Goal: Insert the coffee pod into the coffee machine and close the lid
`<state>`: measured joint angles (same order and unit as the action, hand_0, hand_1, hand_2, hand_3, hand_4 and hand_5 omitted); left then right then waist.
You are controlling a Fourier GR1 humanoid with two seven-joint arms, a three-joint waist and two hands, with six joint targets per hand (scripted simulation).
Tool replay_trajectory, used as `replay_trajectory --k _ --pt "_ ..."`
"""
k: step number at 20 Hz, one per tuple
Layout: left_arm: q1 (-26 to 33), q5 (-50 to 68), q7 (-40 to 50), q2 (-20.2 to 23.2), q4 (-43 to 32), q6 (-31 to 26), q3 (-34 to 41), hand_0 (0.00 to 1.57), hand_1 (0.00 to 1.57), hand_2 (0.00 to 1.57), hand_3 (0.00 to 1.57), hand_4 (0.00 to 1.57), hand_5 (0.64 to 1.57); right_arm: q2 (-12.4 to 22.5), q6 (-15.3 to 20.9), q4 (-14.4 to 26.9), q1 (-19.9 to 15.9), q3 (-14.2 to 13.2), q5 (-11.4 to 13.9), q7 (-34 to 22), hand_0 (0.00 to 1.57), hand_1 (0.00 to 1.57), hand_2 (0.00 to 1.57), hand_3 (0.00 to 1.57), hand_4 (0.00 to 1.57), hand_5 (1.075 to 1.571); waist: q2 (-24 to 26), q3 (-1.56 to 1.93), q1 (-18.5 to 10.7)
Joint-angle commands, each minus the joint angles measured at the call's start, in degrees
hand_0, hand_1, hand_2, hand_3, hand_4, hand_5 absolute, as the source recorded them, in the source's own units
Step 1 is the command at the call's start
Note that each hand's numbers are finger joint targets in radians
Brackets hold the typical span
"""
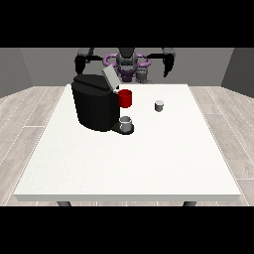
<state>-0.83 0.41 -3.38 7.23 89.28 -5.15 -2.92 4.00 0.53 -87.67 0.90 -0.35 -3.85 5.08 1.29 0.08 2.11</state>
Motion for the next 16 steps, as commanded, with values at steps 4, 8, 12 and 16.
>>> replay_trajectory --k 4,8,12,16 --pt "-4.69 -6.86 4.76 5.70 -4.47 -0.24 0.50 0.00 0.00 0.00 0.00 0.33 1.571 -0.66 -0.55 -0.08 -1.86 -1.10 -1.75 1.32 0.00 0.00 0.00 0.00 0.36 1.571 -1.95 -0.07 1.87" --pt "-10.69 -8.47 -1.00 6.69 -14.43 0.85 4.01 0.00 0.00 0.00 0.00 0.00 1.571 -0.20 -2.27 -1.48 -5.01 -0.10 -1.39 3.74 0.00 0.00 0.00 0.00 0.34 1.571 -8.17 -0.11 5.54" --pt "-13.90 -14.49 0.18 12.62 -16.61 0.38 3.52 0.00 0.00 0.00 0.00 0.00 1.571 -0.41 -2.18 -0.12 -7.47 -1.44 -2.32 4.87 0.00 0.00 0.00 0.00 0.41 1.571 -10.49 -0.08 5.70" --pt "-18.12 -18.34 -1.86 14.41 -22.54 2.54 4.38 0.00 0.00 0.00 0.00 0.00 1.571 -2.05 0.22 1.96 -7.04 0.95 2.06 8.34 0.00 0.00 0.00 0.00 0.42 1.571 -14.51 -0.09 6.94"
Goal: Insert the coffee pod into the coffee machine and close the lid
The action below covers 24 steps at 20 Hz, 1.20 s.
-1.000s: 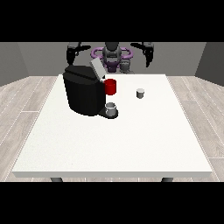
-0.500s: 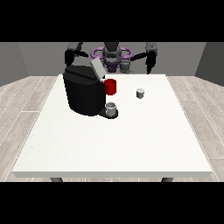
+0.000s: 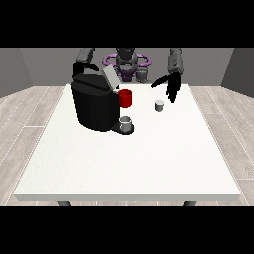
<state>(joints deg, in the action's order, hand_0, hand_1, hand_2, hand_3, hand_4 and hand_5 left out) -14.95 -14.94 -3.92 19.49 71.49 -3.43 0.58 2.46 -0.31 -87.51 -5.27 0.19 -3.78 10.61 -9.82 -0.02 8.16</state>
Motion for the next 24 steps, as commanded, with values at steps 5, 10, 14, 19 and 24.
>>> replay_trajectory --k 5,10,14,19,24 --pt "-7.71 -7.49 -3.04 3.73 -12.38 0.77 -0.28 0.00 0.00 0.00 0.00 0.00 1.571 -1.24 1.80 1.86 -3.91 1.12 2.18 -0.37 0.00 0.00 0.00 0.00 0.49 1.571 -5.58 -0.01 1.30" --pt "-11.03 -8.21 -4.79 6.66 -21.53 -1.53 1.84 0.00 0.00 0.00 0.00 0.00 1.571 -0.37 3.42 0.44 -5.71 -0.42 2.09 -4.93 0.00 0.00 0.00 0.00 0.45 1.571 -6.98 -0.02 1.80" --pt "-14.13 -11.73 -1.49 5.81 -24.25 -1.93 -0.35 0.00 0.00 0.00 0.00 0.00 1.571 -0.45 2.50 5.03 -5.57 -1.28 2.18 0.74 0.00 0.00 0.00 0.00 0.52 1.571 -7.15 0.01 2.34" --pt "-16.53 -14.41 -1.77 3.92 -29.71 -0.94 -0.89 0.00 0.00 0.00 0.00 0.00 1.571 -0.09 2.12 6.11 -5.50 -0.47 3.05 -0.53 0.00 0.00 0.00 0.00 0.31 1.571 -6.57 -0.01 2.98" --pt "-17.96 -14.06 -7.38 4.86 -32.31 0.05 1.16 0.00 0.00 0.46 0.00 0.00 1.571 -0.25 3.47 6.09 -8.77 -1.45 3.36 1.40 0.00 0.00 0.00 0.00 0.37 1.571 -11.24 -0.04 2.64"
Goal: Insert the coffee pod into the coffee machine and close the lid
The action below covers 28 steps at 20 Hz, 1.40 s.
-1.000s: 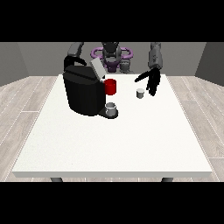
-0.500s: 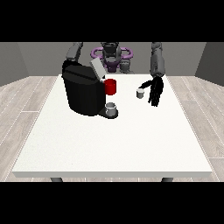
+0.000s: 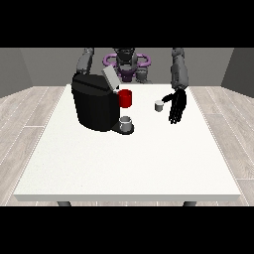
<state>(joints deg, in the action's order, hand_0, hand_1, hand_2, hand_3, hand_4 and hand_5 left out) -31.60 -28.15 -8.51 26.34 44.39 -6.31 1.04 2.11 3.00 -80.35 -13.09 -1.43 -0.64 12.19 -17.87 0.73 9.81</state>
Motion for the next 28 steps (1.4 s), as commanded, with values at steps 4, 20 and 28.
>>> replay_trajectory --k 4,20,28 --pt "-1.52 -1.26 -0.64 -1.60 -4.54 -1.37 -0.25 0.00 0.00 0.39 0.00 0.00 1.571 0.23 0.01 0.85 -0.82 -0.94 -1.54 -1.93 0.00 0.00 0.00 0.00 0.41 1.571 0.13 -0.75 0.71" --pt "-1.54 -8.12 -2.37 -6.54 -4.37 4.03 -3.98 1.20 1.20 1.21 1.08 0.00 1.571 1.49 -0.09 5.98 -1.69 -2.65 -1.38 -0.48 0.00 0.00 0.00 0.00 0.32 1.571 2.65 -0.76 0.80" --pt "-1.35 -11.34 -1.49 -9.15 -4.31 6.71 -5.23 1.15 1.15 1.26 1.18 0.32 1.571 0.70 -1.36 10.26 1.10 -2.61 -2.77 4.66 0.00 0.00 0.00 0.00 0.41 1.571 4.10 -0.73 0.06"
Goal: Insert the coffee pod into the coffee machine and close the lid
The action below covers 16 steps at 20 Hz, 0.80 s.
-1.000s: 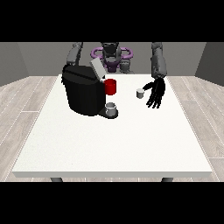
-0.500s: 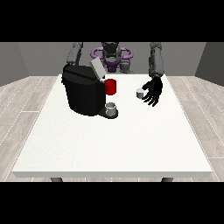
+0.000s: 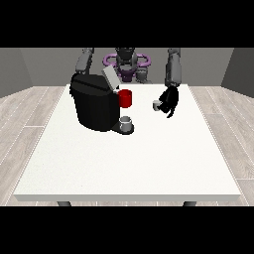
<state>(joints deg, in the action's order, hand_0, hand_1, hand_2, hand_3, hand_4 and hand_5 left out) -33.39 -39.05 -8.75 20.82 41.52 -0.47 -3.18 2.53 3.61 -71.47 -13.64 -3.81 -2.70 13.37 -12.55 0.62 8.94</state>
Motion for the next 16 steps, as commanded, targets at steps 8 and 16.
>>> replay_trajectory --k 8,16 --pt "-1.32 -1.55 -4.32 -4.91 -0.37 0.81 -0.59 1.30 1.30 1.38 1.34 0.68 1.571 1.57 -1.33 5.65 -0.42 -3.54 -2.53 1.64 0.00 0.00 0.00 0.00 0.32 1.571 3.29 -0.62 -2.39" --pt "-2.32 1.45 -1.81 -6.81 1.68 -7.54 0.78 1.51 1.51 1.44 1.30 0.57 1.571 1.93 -1.11 10.07 1.98 -4.37 -2.55 2.48 0.00 0.00 0.00 0.00 0.28 1.571 9.22 -0.61 -4.75"
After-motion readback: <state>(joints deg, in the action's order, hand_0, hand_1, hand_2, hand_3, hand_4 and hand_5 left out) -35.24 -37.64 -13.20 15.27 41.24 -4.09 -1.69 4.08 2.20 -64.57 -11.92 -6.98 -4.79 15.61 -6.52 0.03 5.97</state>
